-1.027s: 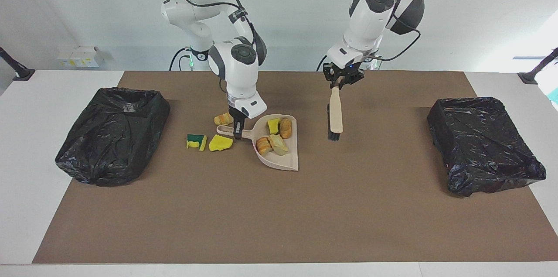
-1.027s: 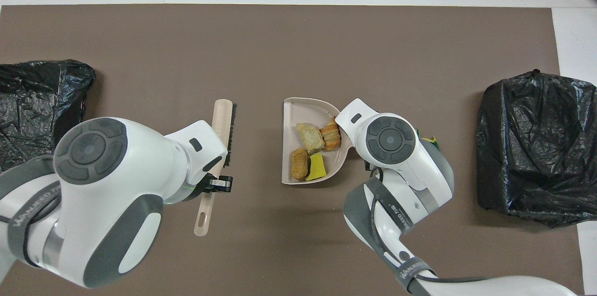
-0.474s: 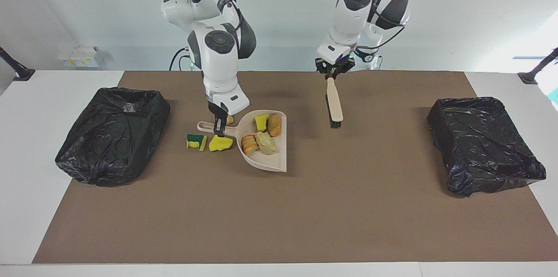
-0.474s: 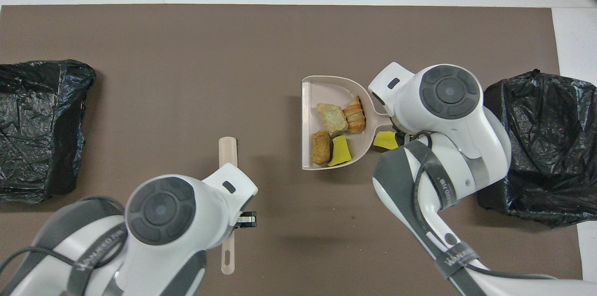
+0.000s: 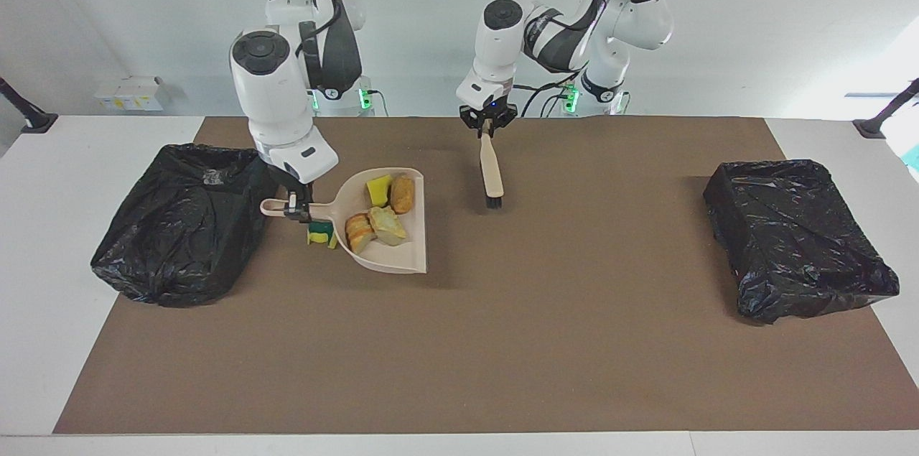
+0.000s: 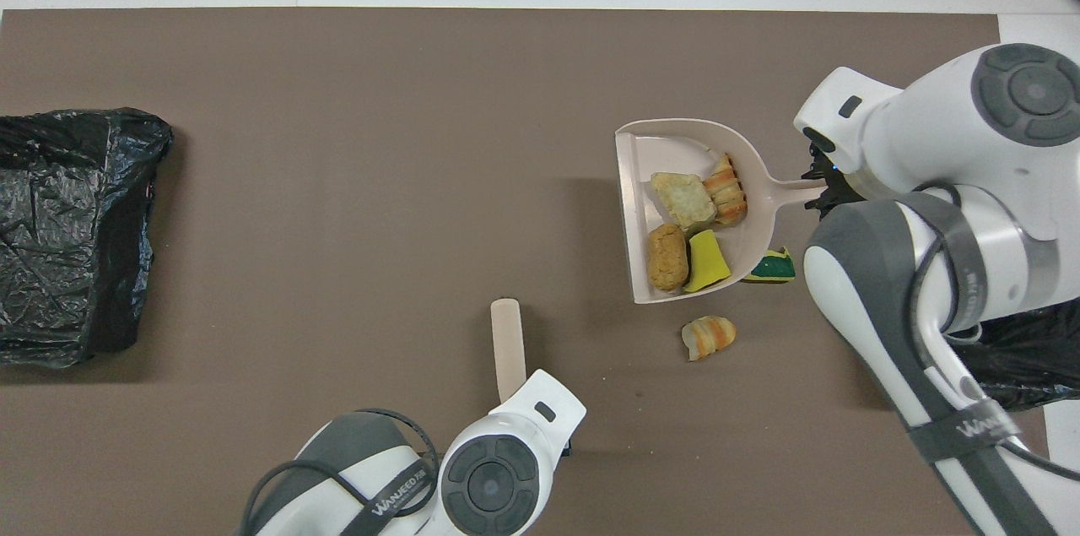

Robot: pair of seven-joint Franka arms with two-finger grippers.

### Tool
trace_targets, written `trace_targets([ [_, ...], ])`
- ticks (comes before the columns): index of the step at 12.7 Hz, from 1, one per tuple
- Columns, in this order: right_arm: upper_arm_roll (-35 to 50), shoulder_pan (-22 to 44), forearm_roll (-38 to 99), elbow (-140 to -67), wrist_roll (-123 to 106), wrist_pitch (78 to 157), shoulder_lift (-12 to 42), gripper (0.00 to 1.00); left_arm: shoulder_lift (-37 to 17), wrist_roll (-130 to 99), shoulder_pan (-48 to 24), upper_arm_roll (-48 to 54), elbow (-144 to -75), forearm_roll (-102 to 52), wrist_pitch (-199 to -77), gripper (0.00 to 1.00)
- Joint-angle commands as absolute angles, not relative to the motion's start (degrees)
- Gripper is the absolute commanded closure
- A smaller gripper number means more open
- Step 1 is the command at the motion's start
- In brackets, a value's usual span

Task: Sweep and dump trash in bin
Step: 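Carry the dustpan to the black bag with the right gripper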

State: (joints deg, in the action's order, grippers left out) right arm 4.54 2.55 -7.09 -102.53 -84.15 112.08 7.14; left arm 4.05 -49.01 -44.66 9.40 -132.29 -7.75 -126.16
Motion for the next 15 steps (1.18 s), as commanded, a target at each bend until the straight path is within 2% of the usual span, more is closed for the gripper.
trace_targets([
  [1,5.01,-2.79,-6.06,-102.13,-91.91,110.57,6.15,1.00,4.31,-49.66,-45.88,8.35,-133.24,-7.38,-127.53,1.00],
  [4,4.92,-11.40,-6.50,-102.13,-100.08,111.70,6.06,1.00,4.22,-48.60,-45.88,8.35,-135.87,-7.47,-129.36,1.00],
  [7,4.83,-17.12,-6.77,-102.04,-103.18,112.32,5.89,1.00,4.22,-48.69,-45.79,8.26,-136.23,-7.38,-130.52,1.00],
  [8,4.31,-18.36,-7.64,-101.95,-103.53,112.32,5.37,1.00,3.96,-48.78,-45.53,8.17,-135.97,-7.38,-130.69,0.25],
  [9,3.96,-19.41,-9.65,-101.87,-104.32,112.32,4.49,1.00,3.78,-49.13,-45.09,8.09,-135.53,-7.38,-129.39,0.00],
  [12,3.87,-21.97,-17.72,-102.22,-104.68,112.24,0.45,1.00,4.04,-48.70,-39.40,7.82,-133.60,-7.38,-128.59,0.00],
  [15,3.96,-23.55,-28.18,-103.96,-103.28,112.94,-1.22,1.00,4.57,-48.17,-32.72,7.65,-131.31,-6.42,-127.79,0.00],
])
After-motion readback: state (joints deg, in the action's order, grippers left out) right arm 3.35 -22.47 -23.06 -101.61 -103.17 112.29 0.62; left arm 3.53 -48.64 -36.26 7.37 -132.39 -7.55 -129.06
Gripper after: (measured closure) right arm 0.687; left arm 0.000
